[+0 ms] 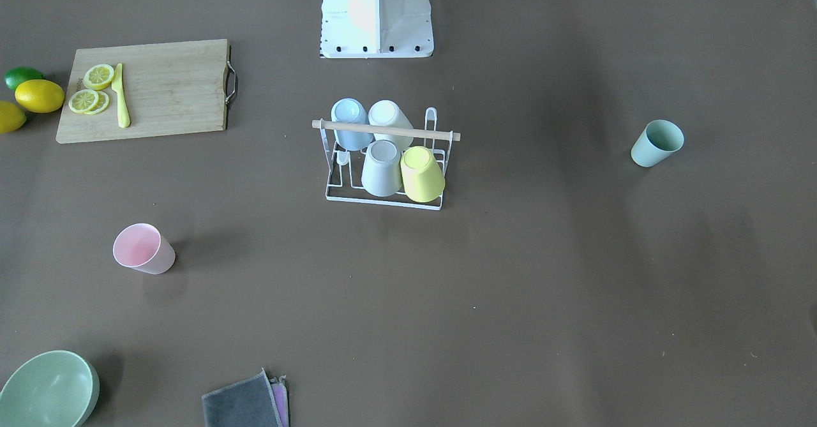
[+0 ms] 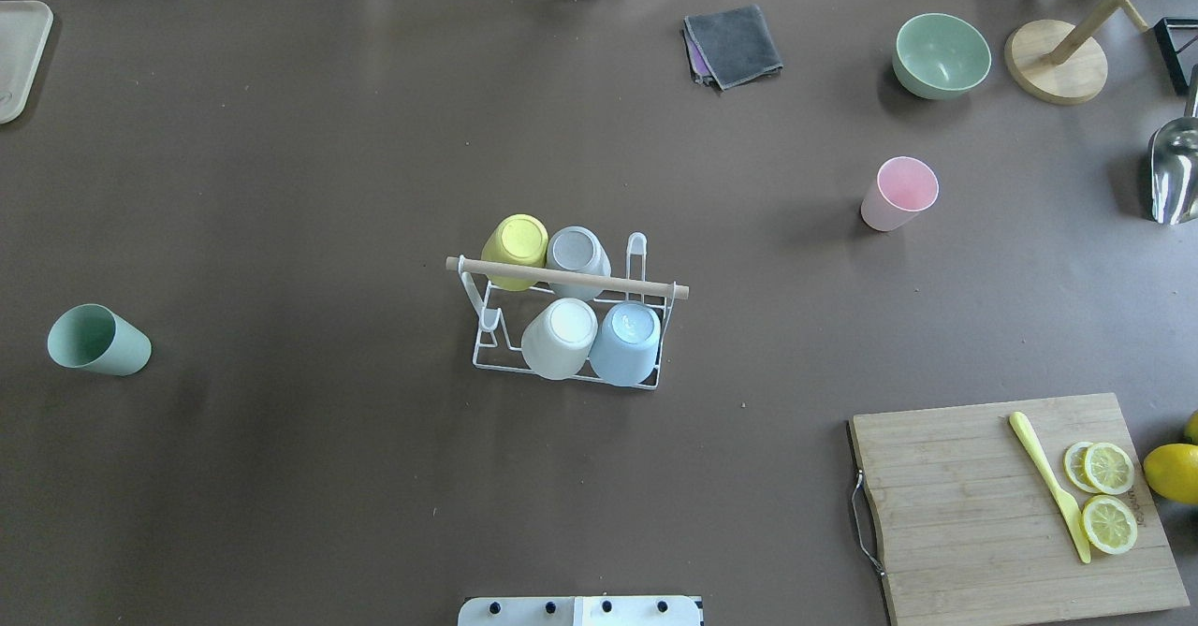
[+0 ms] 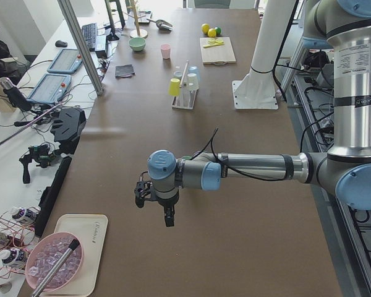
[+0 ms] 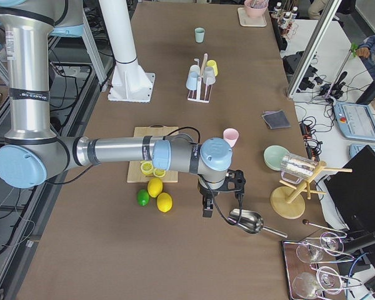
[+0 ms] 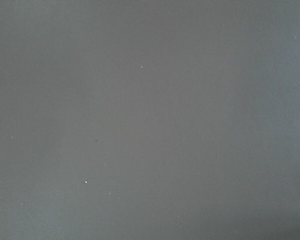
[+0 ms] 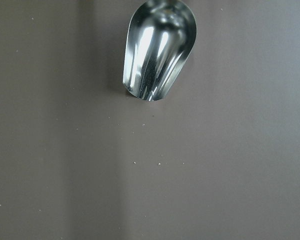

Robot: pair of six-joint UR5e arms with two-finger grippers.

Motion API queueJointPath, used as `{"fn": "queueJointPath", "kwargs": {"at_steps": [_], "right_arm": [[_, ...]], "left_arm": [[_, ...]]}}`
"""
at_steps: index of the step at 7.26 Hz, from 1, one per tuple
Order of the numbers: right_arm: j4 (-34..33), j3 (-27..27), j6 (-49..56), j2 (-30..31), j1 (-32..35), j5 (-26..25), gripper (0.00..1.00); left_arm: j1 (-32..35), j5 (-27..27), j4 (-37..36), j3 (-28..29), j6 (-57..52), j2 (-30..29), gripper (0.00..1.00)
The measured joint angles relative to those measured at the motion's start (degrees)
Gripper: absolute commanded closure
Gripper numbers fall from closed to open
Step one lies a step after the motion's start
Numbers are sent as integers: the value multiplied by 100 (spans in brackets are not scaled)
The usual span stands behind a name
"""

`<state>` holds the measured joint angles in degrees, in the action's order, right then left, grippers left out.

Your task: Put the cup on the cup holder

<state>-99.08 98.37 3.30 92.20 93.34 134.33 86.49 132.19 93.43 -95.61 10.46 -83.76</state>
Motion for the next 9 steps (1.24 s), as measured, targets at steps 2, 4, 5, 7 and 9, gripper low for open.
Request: {"fn": "queueJointPath", "kwargs": {"at_steps": [2,4,5,7,9], "right_arm": [[25,32,3,-91,-19,-22,0],[14,82,4,-434,-394,-92,0],[-19,185,4,-607,-612,-157,0],[-39,427,7,-723,-773,-151,0],[-36,492,19,-731,-815,-141,0]], "left_arm": [[0,0,0,-2,0,0,2],[0,0,0,-2,0,0,2],[0,0,0,-2,0,0,2],[0,0,0,-2,0,0,2],[0,0,0,-2,0,0,2]]}}
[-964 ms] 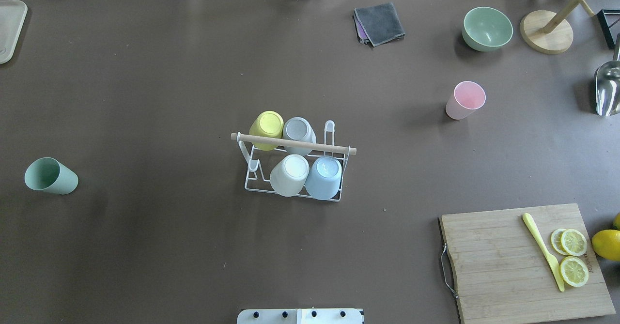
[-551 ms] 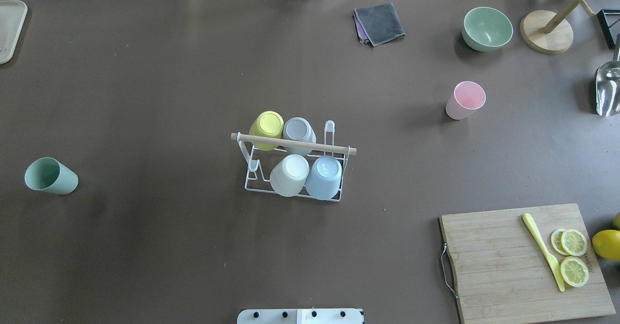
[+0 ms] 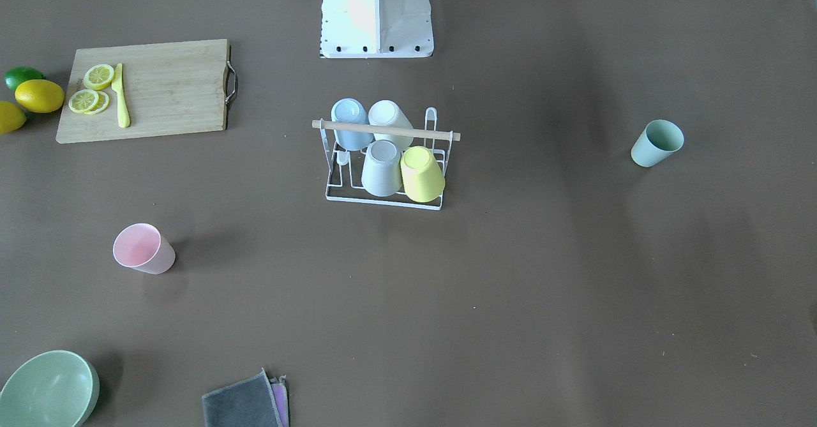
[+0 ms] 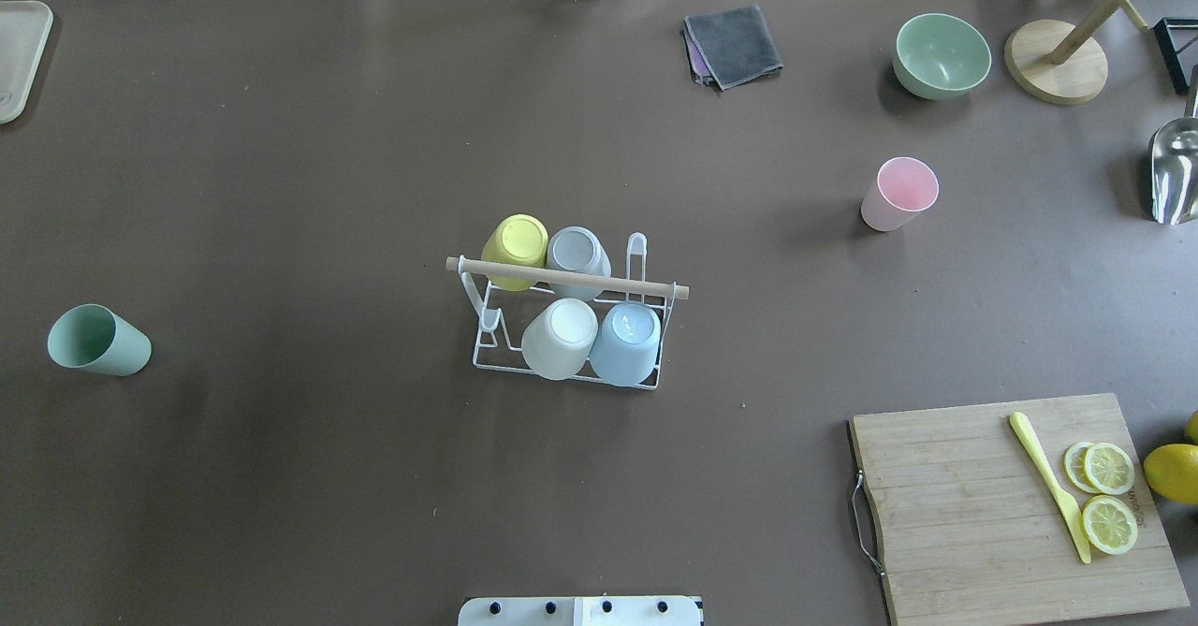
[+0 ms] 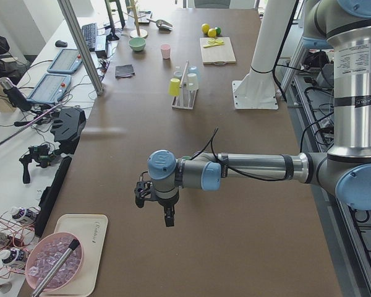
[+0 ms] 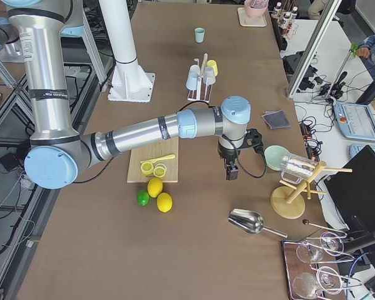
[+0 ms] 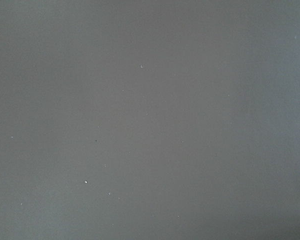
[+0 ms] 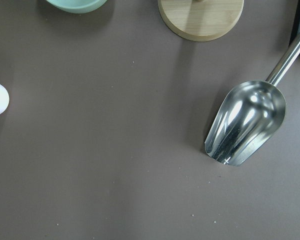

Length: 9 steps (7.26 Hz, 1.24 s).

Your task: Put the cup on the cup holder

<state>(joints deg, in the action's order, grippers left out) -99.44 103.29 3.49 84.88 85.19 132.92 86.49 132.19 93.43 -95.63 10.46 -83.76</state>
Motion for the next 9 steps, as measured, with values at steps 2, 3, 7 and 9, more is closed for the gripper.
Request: {"fn": "queueJointPath", "kwargs": {"at_steps": [2,3,7,9], "right_arm": [[0,15,-10,-61,-149,-25,0],[-16,0,5,-163,-376,-54,0],[-75,-427,137,-795,-1304,-196,0],[-445,-569,473,-1216,-1539,-284,0]], "left_arm": [[0,0,0,0,0,0,2],[0,0,0,0,0,0,2],[0,0,0,0,0,-1,2],[0,0,-2,0,0,0,2]]}}
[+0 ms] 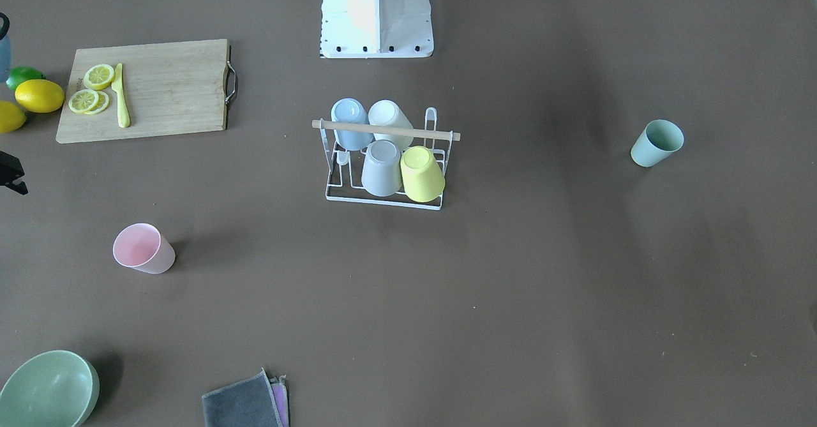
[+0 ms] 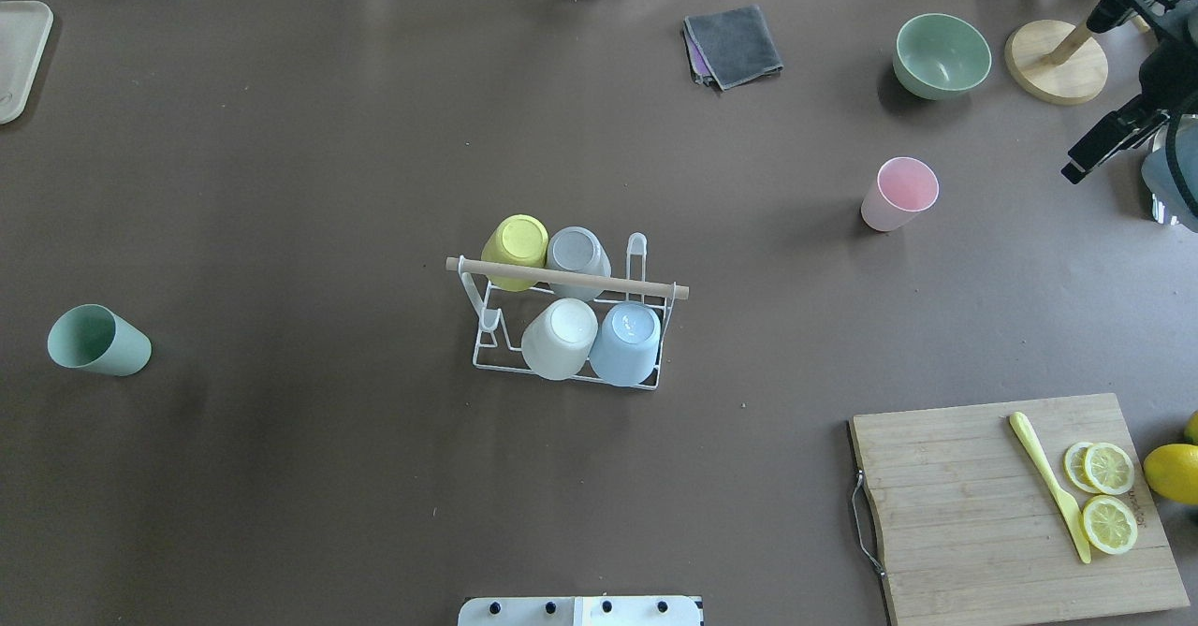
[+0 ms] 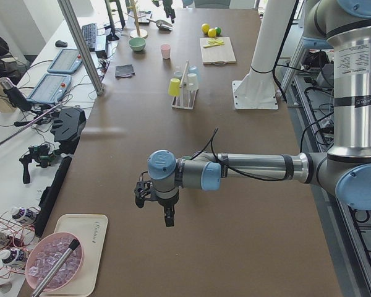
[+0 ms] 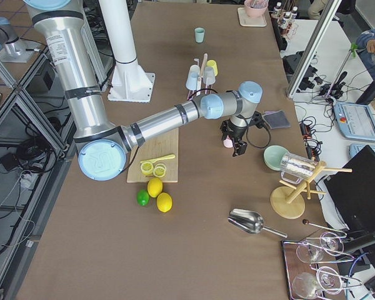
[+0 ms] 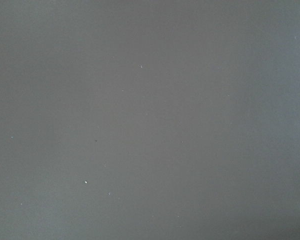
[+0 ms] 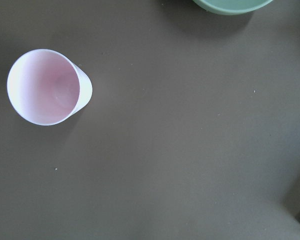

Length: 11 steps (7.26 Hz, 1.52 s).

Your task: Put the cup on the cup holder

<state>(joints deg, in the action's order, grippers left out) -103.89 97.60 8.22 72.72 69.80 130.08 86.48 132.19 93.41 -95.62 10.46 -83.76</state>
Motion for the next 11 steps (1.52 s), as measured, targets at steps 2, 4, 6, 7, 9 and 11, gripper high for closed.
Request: {"fn": "queueJointPath", "kwargs": {"at_steps": [2,4,6,7,9,11], "right_arm": [[-435,-223,355,-536,-236,-190,0],[-771,-517,515,-1071,-495,-301,0],[-1048,-786,582,-1527,-889,-741,0],[-1257,-949,698,-1788,-1114,-1099,0],[-1568,-1569,1043,-2389,-1417,-1571,0],[-1678,-2339,1295,-2949,-1633,-1952,0]], "left_arm": [[0,0,-5,0,0,0,2],[0,11,-16,-15,5,-14,2],[5,17,-30,-24,8,-3,2],[8,17,-32,-14,9,4,2],[8,16,-31,-6,9,9,2],[4,10,-23,-8,5,-2,2]]}}
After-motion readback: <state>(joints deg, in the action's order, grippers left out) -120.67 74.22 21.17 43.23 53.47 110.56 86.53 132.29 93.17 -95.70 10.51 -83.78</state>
